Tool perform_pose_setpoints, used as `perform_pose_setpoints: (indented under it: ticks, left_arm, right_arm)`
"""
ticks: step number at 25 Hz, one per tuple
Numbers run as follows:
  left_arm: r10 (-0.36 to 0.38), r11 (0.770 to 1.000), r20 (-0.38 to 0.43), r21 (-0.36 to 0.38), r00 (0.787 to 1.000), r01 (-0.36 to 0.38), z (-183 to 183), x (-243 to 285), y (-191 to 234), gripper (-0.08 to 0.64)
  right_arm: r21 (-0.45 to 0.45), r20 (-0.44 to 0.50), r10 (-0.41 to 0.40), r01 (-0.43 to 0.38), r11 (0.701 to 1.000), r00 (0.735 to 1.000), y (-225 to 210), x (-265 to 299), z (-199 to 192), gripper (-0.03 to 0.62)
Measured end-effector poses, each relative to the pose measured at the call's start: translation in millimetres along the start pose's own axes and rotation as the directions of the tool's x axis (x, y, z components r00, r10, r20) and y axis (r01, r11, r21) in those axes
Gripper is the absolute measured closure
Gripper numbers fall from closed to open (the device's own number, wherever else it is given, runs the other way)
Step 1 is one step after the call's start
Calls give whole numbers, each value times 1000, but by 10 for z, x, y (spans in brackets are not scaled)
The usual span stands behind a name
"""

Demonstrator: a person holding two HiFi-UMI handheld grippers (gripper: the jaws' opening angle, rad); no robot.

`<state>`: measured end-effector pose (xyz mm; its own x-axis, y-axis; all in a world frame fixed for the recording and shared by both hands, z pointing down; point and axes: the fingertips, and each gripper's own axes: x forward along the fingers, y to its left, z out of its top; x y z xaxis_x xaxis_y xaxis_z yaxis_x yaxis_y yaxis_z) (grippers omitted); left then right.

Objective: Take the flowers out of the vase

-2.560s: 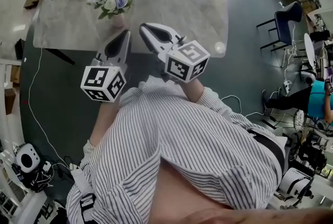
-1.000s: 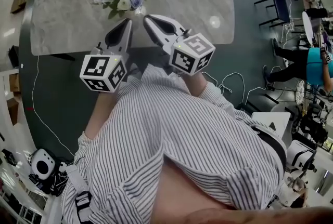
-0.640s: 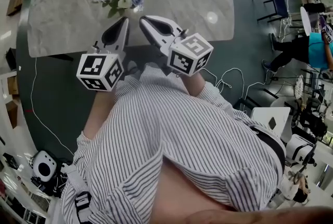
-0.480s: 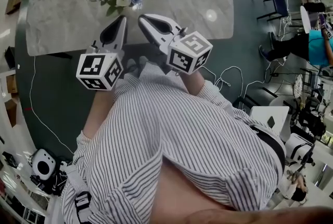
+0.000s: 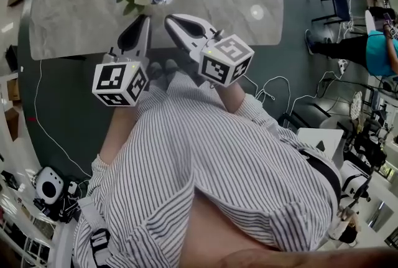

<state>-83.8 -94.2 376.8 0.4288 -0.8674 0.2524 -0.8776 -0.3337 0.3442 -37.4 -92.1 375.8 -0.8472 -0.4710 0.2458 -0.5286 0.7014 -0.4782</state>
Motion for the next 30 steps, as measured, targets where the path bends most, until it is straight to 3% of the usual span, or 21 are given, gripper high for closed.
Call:
perform_pose_setpoints:
  ticks: [1, 4, 12, 23, 30]
  left_arm:
    - [14, 1000, 1, 0, 1000, -14, -7, 6, 20, 537]
    - [32, 999, -8, -8, 999, -32, -34, 51, 54, 417]
    - [115, 993, -16, 2, 993, -115, -82, 139, 258, 268]
    - [173, 984, -46, -24, 984, -174, -176, 306, 469, 187]
    - [148, 987, -71, -54, 986, -152, -259, 410, 540, 176]
  right_arm:
    - [2, -5, 1, -1, 1000, 1000, -5, 2, -14, 577]
    - [17, -7, 4, -4, 1000, 1000, -36, -5, -27, 577]
    - [41, -24, -6, 7, 999, 1000, -158, 11, -83, 577]
    - [53, -43, -27, 29, 998, 999, -335, 32, -79, 577]
    - [58, -74, -51, 55, 997, 996, -396, 52, -177, 577]
